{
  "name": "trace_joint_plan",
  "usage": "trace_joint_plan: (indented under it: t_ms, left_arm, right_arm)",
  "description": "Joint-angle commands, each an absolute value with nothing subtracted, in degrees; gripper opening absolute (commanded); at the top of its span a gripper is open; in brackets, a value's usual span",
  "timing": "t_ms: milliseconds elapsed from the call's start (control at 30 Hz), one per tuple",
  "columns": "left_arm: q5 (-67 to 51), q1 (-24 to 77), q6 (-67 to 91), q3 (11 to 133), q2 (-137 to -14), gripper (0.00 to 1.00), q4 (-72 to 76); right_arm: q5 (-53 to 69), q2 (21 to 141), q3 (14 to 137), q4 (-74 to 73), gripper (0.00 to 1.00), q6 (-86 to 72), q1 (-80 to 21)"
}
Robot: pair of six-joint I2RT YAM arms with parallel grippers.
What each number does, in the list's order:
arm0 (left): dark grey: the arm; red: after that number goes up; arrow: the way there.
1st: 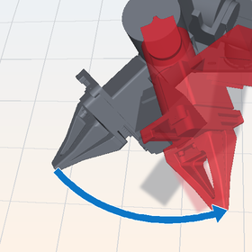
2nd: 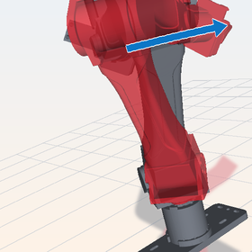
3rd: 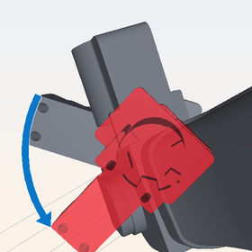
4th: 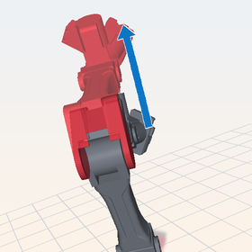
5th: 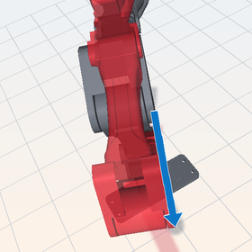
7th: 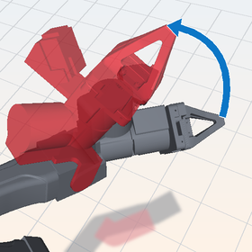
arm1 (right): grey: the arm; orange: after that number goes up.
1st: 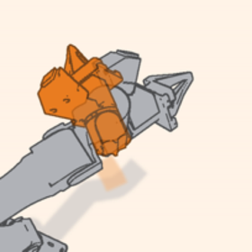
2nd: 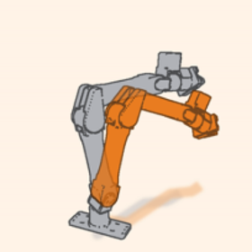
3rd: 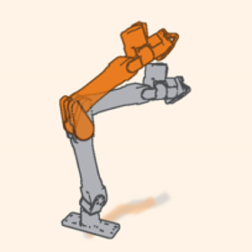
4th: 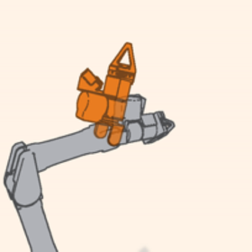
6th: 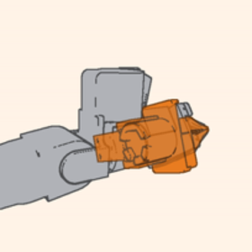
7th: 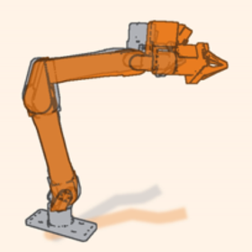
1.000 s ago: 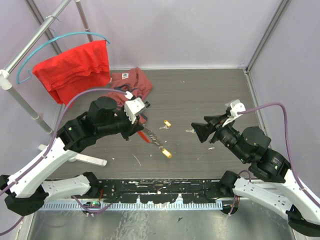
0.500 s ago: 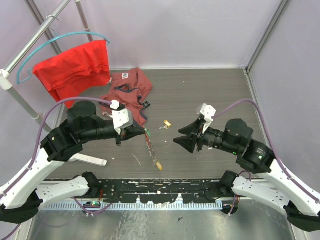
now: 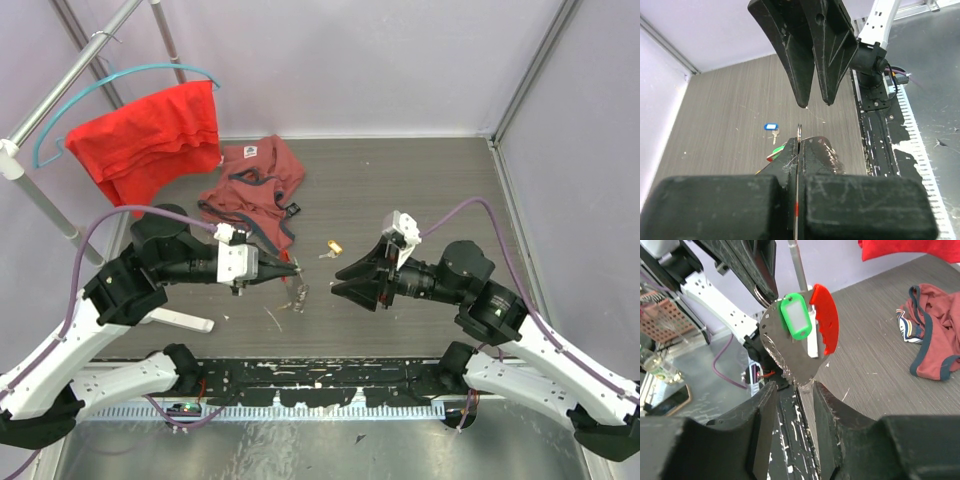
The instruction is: Put the keys on the keyring
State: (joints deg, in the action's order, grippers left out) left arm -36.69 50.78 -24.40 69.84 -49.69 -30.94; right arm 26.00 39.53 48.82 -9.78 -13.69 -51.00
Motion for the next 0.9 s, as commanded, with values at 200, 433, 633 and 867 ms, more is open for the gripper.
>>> trace_joint_plan:
  t_ms: [200, 433, 633, 867]
  left_arm:
    - [-37.0, 50.9, -26.6, 68.9, -49.4, 0.00, -25.1]
    - [-36.6, 50.9, -25.7, 67.4, -49.2, 0.00, -23.3]
    - [-36.5, 50.9, -25.3, 67.0, -49.7, 0.00, -22.2]
    - [-37.9, 50.9, -25.4, 67.1, -50.1, 0.00, -21.6]
  right_arm:
    - [20.1, 39.7, 53.3, -7.4, 0.43, -30.6, -51.3]
    - [19.3, 41.3, 53.6, -5.8, 0.45, -33.3, -52.5]
    - [15.9, 42.2, 52.6, -3.1, 0.45, -33.7, -56.5]
    - [12.4, 44.4, 52.1, -2.1, 0.43, -31.4, -61.9]
